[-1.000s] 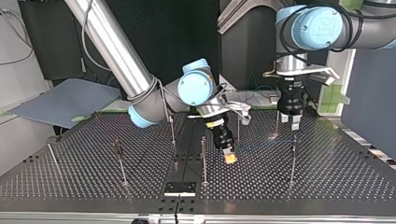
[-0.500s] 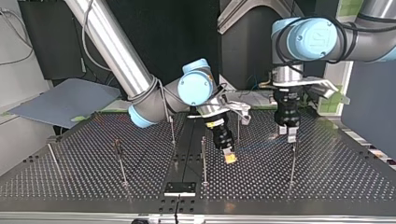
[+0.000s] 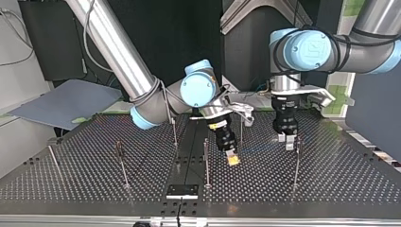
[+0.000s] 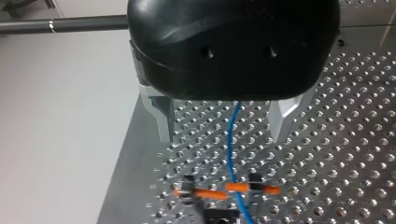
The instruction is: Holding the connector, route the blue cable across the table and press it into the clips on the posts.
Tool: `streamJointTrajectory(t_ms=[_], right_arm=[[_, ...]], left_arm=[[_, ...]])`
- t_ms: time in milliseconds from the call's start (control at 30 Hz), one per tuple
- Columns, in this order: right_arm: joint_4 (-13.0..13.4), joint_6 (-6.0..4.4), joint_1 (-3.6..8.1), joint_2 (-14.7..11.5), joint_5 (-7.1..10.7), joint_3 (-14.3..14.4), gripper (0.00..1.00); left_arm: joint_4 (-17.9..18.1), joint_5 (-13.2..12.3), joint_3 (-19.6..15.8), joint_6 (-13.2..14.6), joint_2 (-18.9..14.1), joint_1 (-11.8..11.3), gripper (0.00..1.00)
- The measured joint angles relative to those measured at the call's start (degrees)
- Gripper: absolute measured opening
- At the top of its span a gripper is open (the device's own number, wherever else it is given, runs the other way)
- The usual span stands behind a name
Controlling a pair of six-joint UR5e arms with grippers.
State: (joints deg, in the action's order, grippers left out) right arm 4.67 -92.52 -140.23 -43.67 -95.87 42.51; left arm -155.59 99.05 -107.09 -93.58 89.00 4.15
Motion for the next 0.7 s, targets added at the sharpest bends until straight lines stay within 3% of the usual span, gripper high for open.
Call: streamJointTrajectory(t_ms=[267,700], right_arm=[[0.02,-0.04,0.00,0.04,-0.02,-0.01,0.00],[0.00,-0.02,0.01,0.05,0.06,-0.01,0.00]], left_arm=[[0.46,1.25,2.65,0.22,1.90,0.58,1.00],[1.47,0.88,5.14,0.99,5.60,0.95,1.00]])
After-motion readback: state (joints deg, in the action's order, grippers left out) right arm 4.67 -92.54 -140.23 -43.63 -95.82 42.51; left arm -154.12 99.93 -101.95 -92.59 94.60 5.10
